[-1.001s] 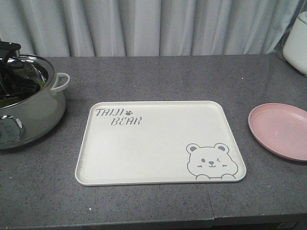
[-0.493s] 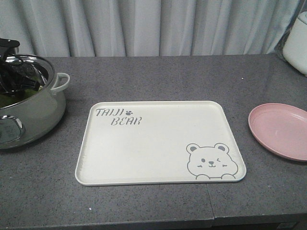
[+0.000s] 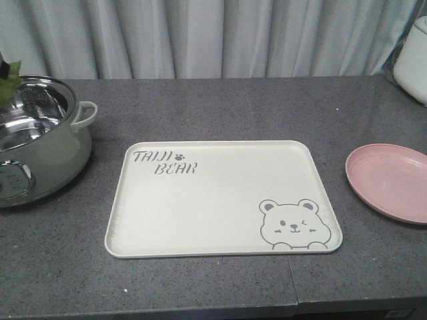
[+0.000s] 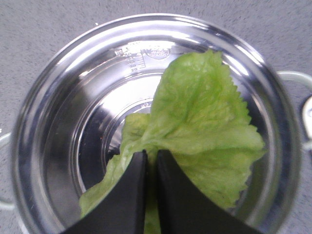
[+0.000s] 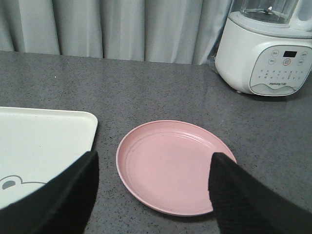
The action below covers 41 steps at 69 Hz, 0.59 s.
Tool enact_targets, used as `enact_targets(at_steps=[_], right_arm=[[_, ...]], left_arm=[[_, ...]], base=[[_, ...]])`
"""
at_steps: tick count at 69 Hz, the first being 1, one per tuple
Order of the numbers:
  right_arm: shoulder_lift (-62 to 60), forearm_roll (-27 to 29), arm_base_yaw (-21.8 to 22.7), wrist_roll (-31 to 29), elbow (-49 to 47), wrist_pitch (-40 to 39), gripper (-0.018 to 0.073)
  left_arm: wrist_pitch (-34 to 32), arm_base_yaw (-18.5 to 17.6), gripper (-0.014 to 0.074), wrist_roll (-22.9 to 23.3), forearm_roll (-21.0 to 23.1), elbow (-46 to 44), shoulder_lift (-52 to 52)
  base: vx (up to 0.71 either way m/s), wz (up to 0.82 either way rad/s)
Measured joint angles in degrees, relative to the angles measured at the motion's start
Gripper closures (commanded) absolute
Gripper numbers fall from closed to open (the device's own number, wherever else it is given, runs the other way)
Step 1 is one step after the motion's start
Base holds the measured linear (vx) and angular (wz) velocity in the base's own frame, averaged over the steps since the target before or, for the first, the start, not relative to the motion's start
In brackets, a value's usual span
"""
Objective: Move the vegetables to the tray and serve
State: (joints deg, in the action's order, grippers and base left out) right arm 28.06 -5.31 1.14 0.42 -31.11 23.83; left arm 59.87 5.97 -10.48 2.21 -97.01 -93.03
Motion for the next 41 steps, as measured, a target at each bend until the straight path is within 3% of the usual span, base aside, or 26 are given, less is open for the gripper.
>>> enact_targets(at_steps=[8, 22, 32, 41], right_arm=[[0.09, 1.52, 0.0, 0.0, -0.36, 0.51, 0.0113], [3.84, 7.86, 0.0, -4.93, -6.6, 8.76, 0.0122], [9.82, 16.62, 0.0, -14.55, -9.86, 16.17, 0.0122], [14.9, 29.78, 0.0, -27.36, -10.88, 20.27, 0.0122]], left_arm=[[1.58, 0.0, 0.0604, -2.0, 4.16, 0.4, 4.72], [1.65, 0.0, 0.0604, -13.79, 21.51, 9.57, 14.14], [1.39, -0.88, 0.0604, -24.51, 34.59, 19.52, 17.56], [1.73, -3.42, 0.0604, -33.24, 45.05, 26.51, 17.62]], base=[[0.0, 0.0], [0.0, 0.0], [0.0, 0.0], [0.0, 0.0]])
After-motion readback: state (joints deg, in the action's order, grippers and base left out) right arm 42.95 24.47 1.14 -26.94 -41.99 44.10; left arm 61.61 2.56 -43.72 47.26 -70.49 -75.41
